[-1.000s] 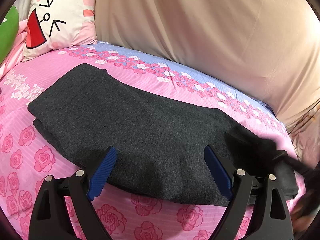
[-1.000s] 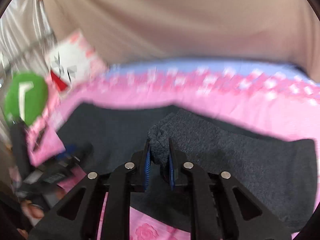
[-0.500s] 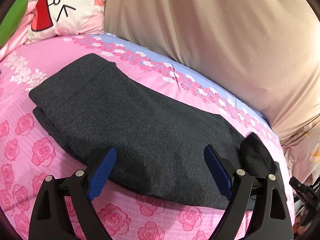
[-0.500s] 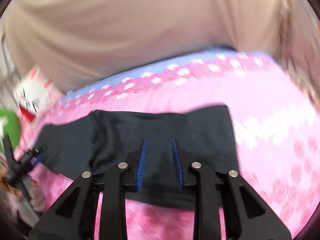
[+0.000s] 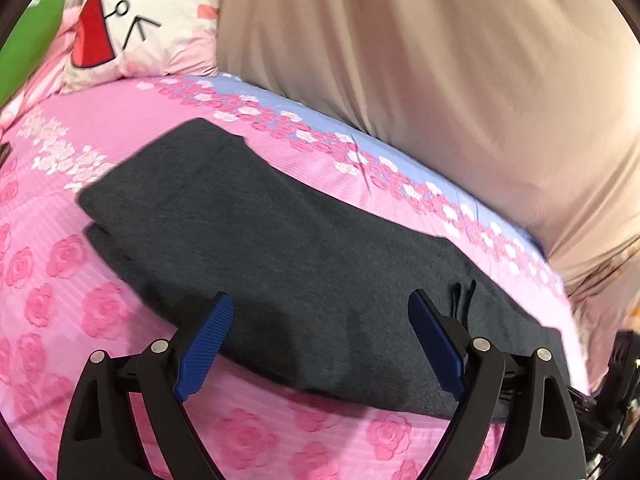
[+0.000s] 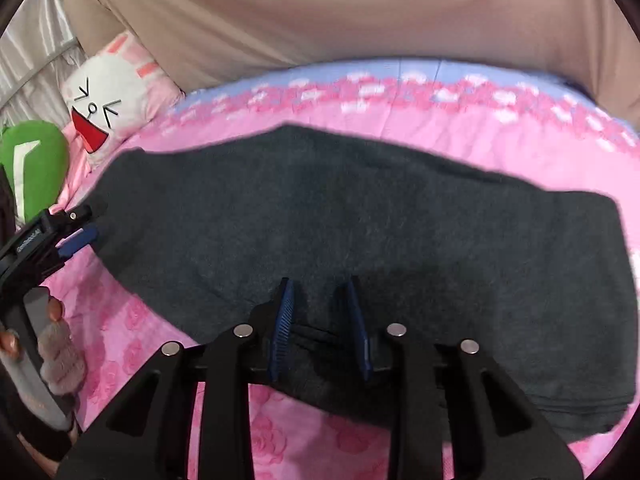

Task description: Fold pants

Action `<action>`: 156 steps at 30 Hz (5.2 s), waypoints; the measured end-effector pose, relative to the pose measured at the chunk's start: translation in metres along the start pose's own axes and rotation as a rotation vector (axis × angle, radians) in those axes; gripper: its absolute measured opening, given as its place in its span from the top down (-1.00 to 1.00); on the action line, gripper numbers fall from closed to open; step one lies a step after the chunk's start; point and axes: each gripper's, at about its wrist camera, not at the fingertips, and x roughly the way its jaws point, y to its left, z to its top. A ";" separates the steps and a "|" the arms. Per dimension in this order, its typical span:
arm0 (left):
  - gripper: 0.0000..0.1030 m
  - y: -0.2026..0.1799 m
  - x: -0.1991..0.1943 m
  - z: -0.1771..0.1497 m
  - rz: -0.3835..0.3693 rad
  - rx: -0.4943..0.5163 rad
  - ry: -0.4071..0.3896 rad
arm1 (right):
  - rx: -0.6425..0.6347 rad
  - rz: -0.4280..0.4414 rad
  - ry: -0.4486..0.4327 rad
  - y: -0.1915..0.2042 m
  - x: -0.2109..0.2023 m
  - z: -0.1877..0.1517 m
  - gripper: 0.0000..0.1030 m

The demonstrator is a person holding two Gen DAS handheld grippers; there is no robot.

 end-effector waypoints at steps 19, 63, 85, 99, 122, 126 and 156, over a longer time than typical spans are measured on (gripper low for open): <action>0.49 0.078 0.021 0.056 0.135 -0.292 0.042 | 0.261 -0.238 -0.229 -0.114 -0.086 -0.068 -0.36; -0.70 -0.117 -0.028 -0.022 -0.124 0.203 0.059 | 0.335 0.179 -0.030 -0.074 -0.014 -0.024 -0.76; -0.70 -0.123 -0.014 -0.042 -0.157 0.232 0.130 | 0.383 0.064 -0.059 -0.136 -0.038 -0.018 0.40; -0.70 -0.145 -0.001 -0.048 -0.173 0.261 0.163 | 0.352 -0.103 -0.046 -0.161 -0.058 -0.037 0.77; -0.70 -0.137 0.005 -0.048 -0.186 0.208 0.188 | 0.297 -0.056 -0.055 -0.146 -0.043 -0.027 0.50; -0.70 -0.143 0.026 -0.050 -0.191 0.191 0.252 | 0.376 -0.017 -0.128 -0.153 -0.063 -0.034 0.20; -0.09 -0.092 0.010 -0.048 -0.146 0.179 0.222 | 0.287 0.042 -0.140 -0.096 -0.083 -0.011 -0.38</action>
